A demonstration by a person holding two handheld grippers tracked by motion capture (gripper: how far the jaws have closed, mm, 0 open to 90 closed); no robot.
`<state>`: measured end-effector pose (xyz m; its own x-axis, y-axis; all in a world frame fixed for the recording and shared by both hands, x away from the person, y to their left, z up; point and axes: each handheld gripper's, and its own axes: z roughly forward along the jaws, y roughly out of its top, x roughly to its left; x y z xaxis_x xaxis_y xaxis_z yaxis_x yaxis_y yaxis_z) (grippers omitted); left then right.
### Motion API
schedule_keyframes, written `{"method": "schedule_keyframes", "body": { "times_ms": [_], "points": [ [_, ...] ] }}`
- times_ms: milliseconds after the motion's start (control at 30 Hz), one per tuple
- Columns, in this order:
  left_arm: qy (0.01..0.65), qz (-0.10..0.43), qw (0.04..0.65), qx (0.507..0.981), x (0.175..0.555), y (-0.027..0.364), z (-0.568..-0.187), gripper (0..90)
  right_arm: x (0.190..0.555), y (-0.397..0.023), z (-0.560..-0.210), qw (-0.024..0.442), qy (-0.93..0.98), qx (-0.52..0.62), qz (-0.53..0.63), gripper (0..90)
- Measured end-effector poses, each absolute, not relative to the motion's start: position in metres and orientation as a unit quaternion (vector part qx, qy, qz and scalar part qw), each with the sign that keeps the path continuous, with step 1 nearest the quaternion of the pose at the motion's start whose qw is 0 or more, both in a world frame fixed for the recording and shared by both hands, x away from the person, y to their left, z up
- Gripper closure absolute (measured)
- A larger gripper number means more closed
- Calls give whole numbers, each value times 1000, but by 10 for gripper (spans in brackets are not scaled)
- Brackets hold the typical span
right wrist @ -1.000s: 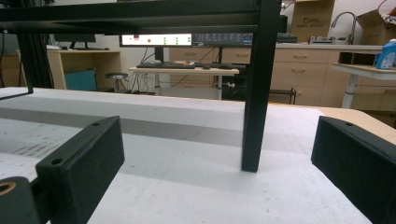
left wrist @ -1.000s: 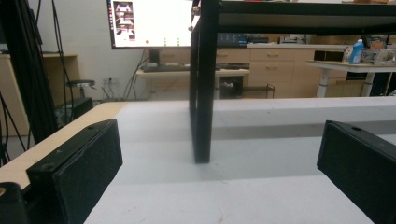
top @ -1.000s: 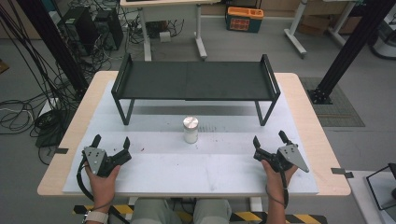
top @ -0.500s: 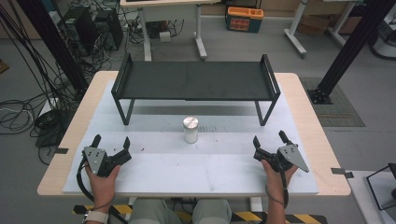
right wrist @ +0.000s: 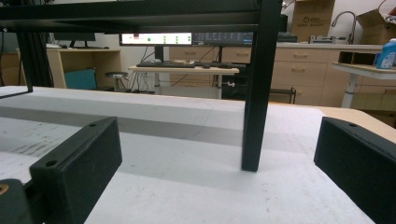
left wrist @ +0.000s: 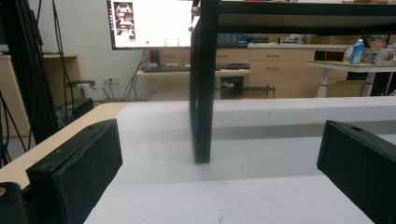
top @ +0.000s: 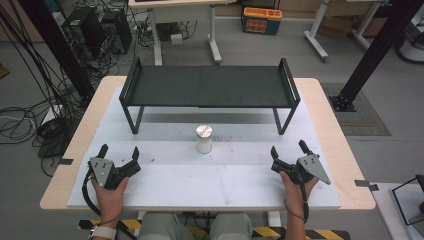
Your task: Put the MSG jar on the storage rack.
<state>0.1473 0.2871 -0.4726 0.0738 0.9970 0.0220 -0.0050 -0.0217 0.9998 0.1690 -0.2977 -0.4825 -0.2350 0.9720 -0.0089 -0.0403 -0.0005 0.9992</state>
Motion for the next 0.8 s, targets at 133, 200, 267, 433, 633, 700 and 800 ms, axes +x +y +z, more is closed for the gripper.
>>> {"method": "schedule_keyframes", "body": {
  "times_ms": [133,200,267,433,633,700,800],
  "points": [
    [475,488,514,522,147,287,-473,3,169,-298,-482,447,547,426,565,4],
    [475,488,513,522,147,287,-473,3,169,-300,-483,443,544,427,570,6],
    [475,487,513,523,147,287,-472,3,169,-301,-483,442,544,427,572,8],
    [475,487,514,522,147,287,-472,3,170,-301,-483,441,544,427,572,21],
    [475,487,514,523,147,287,-472,3,169,-298,-480,442,544,420,576,26],
    [475,487,514,523,147,287,-472,4,171,-297,-476,437,545,410,587,36],
    [475,487,514,522,147,288,-473,4,174,-296,-471,426,546,399,601,41]
  ]
}}
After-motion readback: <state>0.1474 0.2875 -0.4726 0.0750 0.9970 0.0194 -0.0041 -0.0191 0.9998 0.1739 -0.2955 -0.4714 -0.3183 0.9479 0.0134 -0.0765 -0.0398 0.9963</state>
